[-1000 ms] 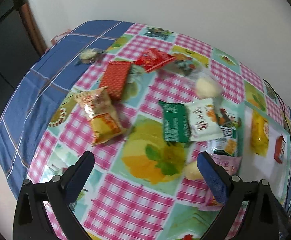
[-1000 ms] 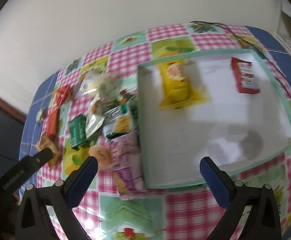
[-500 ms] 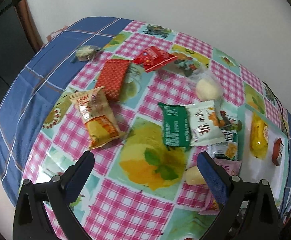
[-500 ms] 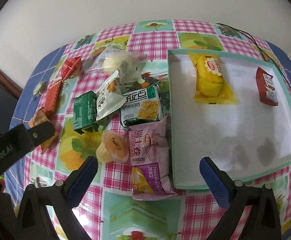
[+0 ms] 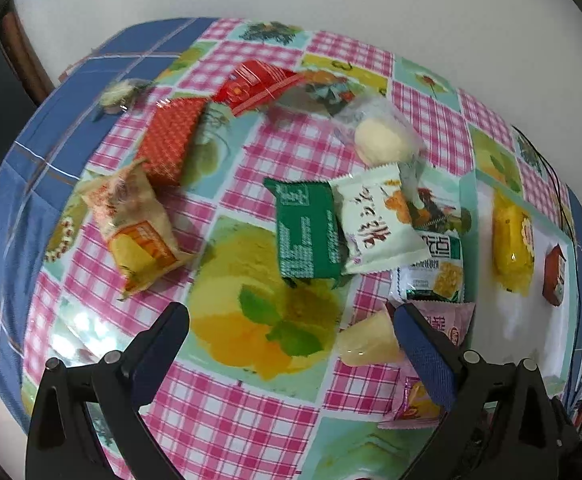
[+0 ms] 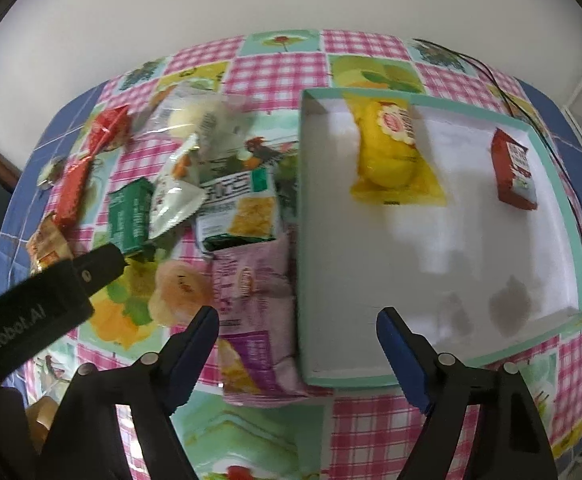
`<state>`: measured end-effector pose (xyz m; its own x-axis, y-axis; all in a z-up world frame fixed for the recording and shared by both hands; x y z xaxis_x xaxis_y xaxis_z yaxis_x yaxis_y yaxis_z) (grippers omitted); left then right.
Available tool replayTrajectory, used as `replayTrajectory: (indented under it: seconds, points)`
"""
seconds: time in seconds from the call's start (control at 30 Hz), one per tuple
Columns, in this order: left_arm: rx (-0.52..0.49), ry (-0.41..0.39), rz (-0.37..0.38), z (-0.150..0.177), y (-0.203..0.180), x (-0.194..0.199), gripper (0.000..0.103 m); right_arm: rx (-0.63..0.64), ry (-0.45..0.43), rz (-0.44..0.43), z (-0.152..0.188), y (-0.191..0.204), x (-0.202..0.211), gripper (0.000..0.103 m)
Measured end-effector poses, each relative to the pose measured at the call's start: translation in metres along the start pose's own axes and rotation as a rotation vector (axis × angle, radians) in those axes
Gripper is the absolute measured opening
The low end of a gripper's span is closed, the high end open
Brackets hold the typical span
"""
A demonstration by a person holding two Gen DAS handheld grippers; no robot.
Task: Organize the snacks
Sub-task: 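Grasp the pink swiss roll packet with the right tool while the left tool grasps the pudding cup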
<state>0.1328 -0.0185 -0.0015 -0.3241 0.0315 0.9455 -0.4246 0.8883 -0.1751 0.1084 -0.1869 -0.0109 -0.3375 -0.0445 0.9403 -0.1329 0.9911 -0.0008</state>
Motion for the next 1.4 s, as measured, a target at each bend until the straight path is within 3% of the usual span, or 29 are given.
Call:
replayTrajectory:
  seconds: [0.2, 0.77, 1.07, 1.4]
  points:
    - [-0.007, 0.044, 0.001, 0.008, -0.011, -0.014, 0.102, -0.013, 0.015, 0.049, 0.002, -0.02, 0.002, 0.084]
    - [-0.003, 0.148, -0.041, 0.026, -0.002, -0.048, 0.102, -0.054, 0.038, 0.049, 0.005, -0.035, -0.003, 0.084]
    - [0.101, 0.137, -0.105, 0.017, 0.054, -0.047, 0.102, 0.008, 0.0, 0.001, -0.002, -0.004, 0.004, 0.084]
    - [0.157, 0.126, -0.083, 0.004, 0.088, -0.041, 0.102, 0.156, -0.033, -0.066, -0.007, 0.051, 0.003, 0.063]
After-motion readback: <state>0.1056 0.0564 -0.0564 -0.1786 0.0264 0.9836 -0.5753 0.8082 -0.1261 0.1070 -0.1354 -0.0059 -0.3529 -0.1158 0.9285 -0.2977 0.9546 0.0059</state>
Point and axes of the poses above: each gripper's, at about its wrist camera, not at the fingertips, and x roughly against the way its jaws point, y to its left, z to its underside, the point moved 6 cm from there along -x, roughly the way its jaws point, and after that the axes turned 12 degrees about x, right-handed, at the moved point
